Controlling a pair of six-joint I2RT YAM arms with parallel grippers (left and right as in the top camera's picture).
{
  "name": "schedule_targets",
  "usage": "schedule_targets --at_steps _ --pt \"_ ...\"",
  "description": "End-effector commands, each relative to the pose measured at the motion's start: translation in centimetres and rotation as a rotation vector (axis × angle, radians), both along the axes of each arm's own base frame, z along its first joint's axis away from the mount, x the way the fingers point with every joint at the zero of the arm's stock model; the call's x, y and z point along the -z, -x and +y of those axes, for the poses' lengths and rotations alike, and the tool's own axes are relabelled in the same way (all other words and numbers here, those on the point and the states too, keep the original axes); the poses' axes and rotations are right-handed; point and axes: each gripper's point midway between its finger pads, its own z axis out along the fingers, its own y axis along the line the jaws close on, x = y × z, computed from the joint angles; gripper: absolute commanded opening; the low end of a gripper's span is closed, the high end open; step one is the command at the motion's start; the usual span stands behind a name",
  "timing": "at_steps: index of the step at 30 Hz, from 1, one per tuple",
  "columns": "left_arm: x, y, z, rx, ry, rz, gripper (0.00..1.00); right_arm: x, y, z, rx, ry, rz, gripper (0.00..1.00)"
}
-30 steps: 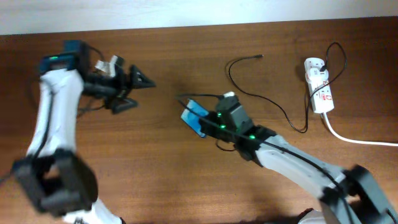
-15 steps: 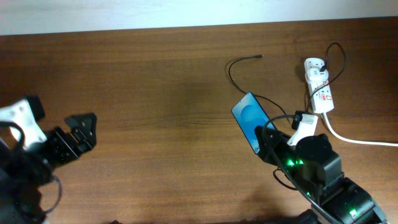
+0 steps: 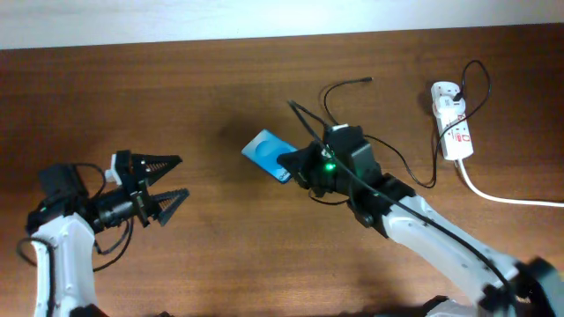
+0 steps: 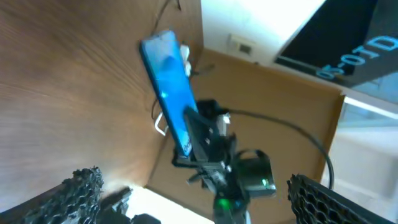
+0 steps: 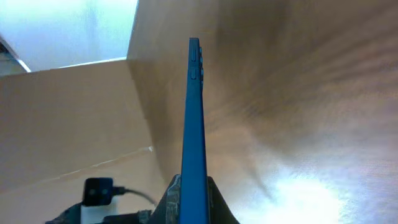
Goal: Plug charger to phone and switch on socket
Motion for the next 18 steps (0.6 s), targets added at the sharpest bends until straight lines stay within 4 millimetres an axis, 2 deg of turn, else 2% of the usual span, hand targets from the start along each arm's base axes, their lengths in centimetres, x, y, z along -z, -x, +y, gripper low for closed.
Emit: schedule_targets --at_steps 1,4,7,8,9,11,18 --pt "-0.1 0.0 -1.6 0.061 0.039 -0.009 0.99 -1.3 1.2 2.1 -0.040 -0.183 0.163 0.04" --pt "1.1 0.1 -2.7 0.077 0.001 0.079 0.96 -3.5 0.7 2.9 -0.025 -0.289 0.172 0.04" --pt "2.0 -0.1 -3.3 0.067 -0.016 0.169 0.90 -4.4 1.3 4.0 -0.023 -0.342 0.207 0.04" --pt "2.1 -0.2 -3.5 0.061 -0.013 0.201 0.85 -4.4 1.7 4.5 -0.035 -0.344 0.216 0.04" --pt "2.7 -0.5 -3.7 0.034 -0.019 0.279 0.65 -4.4 2.4 5.2 -0.054 -0.344 0.226 0.04" --pt "3.4 -0.5 -3.9 0.013 -0.032 0.344 0.56 -4.4 2.9 5.7 -0.059 -0.352 0.249 0.04" --pt "3.8 -1.8 -6.1 -0.006 -0.065 0.402 0.56 -4.7 4.2 7.1 -0.076 -0.365 0.264 0.04"
